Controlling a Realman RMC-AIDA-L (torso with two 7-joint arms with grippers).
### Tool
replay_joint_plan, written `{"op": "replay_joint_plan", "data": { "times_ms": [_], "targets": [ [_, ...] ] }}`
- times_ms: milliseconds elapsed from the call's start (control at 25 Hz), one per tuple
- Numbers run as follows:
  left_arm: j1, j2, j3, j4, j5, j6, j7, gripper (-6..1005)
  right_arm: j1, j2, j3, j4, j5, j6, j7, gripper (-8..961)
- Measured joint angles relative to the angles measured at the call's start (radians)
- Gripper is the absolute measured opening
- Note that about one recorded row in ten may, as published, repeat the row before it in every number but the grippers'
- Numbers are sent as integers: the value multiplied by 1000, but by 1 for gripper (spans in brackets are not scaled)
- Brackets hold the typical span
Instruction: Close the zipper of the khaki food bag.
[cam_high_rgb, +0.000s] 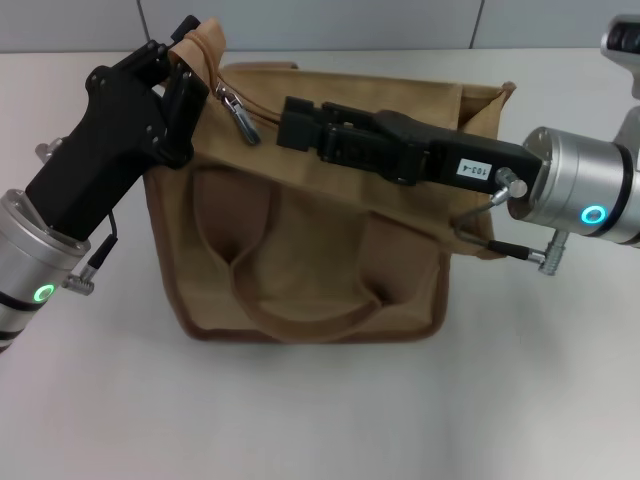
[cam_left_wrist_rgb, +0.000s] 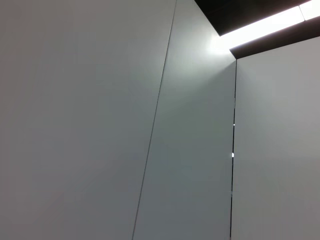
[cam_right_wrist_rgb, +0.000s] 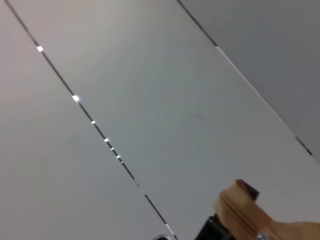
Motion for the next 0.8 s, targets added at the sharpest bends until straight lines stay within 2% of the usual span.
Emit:
{"op": "replay_joint_plan", "data": {
  "times_ms": [440, 800],
  "targets": [
    [-10, 0, 2, -16, 0, 13, 2, 80, 21, 1, -51, -5, -5, 62, 38, 670],
    [-13, 0, 2, -16, 1, 17, 2, 77, 34, 2, -52, -4, -3, 82, 38, 670]
  ]
}}
